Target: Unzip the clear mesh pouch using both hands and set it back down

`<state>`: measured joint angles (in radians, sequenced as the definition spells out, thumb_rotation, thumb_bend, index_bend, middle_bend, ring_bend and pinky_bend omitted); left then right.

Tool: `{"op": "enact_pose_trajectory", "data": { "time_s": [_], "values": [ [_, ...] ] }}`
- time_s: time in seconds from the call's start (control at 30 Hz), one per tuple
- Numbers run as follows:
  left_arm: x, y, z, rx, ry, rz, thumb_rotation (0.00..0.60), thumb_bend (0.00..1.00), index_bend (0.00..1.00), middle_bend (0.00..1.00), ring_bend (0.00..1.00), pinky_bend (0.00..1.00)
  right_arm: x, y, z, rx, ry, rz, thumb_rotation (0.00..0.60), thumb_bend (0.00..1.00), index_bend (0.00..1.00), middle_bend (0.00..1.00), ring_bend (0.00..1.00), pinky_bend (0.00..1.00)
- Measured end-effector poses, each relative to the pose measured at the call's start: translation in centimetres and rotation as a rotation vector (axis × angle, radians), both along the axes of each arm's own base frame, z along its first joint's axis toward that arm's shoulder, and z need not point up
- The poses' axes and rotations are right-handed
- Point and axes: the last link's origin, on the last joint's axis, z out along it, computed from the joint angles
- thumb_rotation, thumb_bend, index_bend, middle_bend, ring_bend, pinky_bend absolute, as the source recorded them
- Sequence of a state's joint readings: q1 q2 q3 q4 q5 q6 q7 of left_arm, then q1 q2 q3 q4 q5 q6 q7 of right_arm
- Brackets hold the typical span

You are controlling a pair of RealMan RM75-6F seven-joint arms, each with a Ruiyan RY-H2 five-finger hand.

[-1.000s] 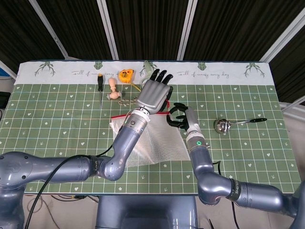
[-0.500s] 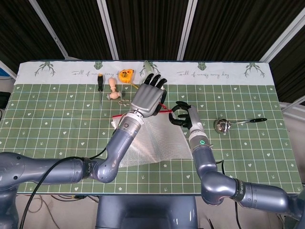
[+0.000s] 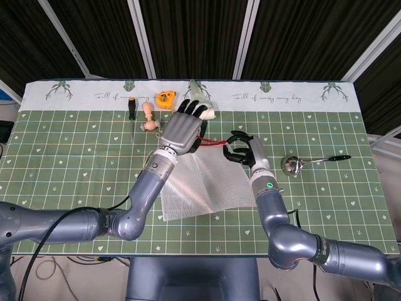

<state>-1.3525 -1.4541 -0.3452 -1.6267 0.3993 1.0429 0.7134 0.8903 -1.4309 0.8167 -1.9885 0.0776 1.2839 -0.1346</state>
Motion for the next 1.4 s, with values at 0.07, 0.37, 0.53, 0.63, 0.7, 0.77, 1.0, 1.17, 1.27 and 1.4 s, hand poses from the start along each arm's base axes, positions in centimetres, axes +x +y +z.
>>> {"op": "enact_pose_trajectory", "data": {
  "time_s": [0.07, 0.37, 0.53, 0.63, 0.7, 0.77, 1.0, 1.17, 1.27, 1.4],
  "values": [
    [-0.1, 0.0, 0.0, -0.001, 0.001, 0.001, 0.600, 0.46, 0.59, 0.13, 0.00, 0.00, 0.0, 0.0, 0.2, -0.004, -0.003, -0.002, 0.600, 0.54, 0.65, 0.20, 0.06, 0.27],
    [-0.8, 0.1, 0.4, 0.008, 0.005, 0.009, 0.600, 0.46, 0.59, 0.13, 0.00, 0.00, -0.2, -0.4, 1.0, -0.028, -0.020, -0.021, 0.600, 0.55, 0.66, 0.20, 0.06, 0.27],
    [-1.7, 0.2, 0.9, 0.020, 0.010, 0.028, 0.600, 0.46, 0.59, 0.13, 0.00, 0.00, -0.5, -0.7, 1.6, -0.045, -0.018, -0.030, 0.600, 0.55, 0.66, 0.20, 0.06, 0.27],
    [-2.4, 0.2, 1.5, 0.029, 0.010, 0.043, 0.600, 0.46, 0.59, 0.13, 0.00, 0.00, -0.7, -0.8, 1.9, -0.052, -0.011, -0.034, 0.600, 0.55, 0.66, 0.20, 0.06, 0.27],
    [-3.0, 0.2, 1.9, 0.034, 0.010, 0.053, 0.600, 0.46, 0.59, 0.13, 0.00, 0.00, -1.0, -0.8, 2.1, -0.057, -0.003, -0.037, 0.600, 0.54, 0.66, 0.20, 0.06, 0.27],
    [-3.7, 0.2, 2.4, 0.040, 0.012, 0.063, 0.600, 0.46, 0.59, 0.13, 0.00, 0.00, -1.3, -0.9, 2.3, -0.060, 0.004, -0.043, 0.600, 0.55, 0.65, 0.20, 0.06, 0.27],
    [-5.9, -0.3, 4.3, 0.054, 0.011, 0.086, 0.600, 0.46, 0.59, 0.13, 0.00, 0.00, -2.5, -1.0, 2.8, -0.070, 0.028, -0.065, 0.600, 0.54, 0.66, 0.20, 0.06, 0.27],
    [-7.1, -0.6, 5.4, 0.063, 0.009, 0.097, 0.600, 0.46, 0.59, 0.13, 0.00, 0.00, -3.1, -1.1, 3.1, -0.077, 0.041, -0.073, 0.600, 0.54, 0.66, 0.20, 0.06, 0.27],
    [-7.6, -0.8, 6.0, 0.065, 0.006, 0.101, 0.600, 0.46, 0.59, 0.13, 0.00, 0.00, -3.3, -1.1, 3.2, -0.080, 0.044, -0.077, 0.600, 0.54, 0.65, 0.20, 0.06, 0.27],
    [-8.1, -1.1, 6.7, 0.067, 0.000, 0.103, 0.600, 0.46, 0.59, 0.13, 0.00, 0.00, -3.6, -1.3, 3.6, -0.088, 0.052, -0.083, 0.600, 0.55, 0.66, 0.20, 0.06, 0.27]
  ]
}}
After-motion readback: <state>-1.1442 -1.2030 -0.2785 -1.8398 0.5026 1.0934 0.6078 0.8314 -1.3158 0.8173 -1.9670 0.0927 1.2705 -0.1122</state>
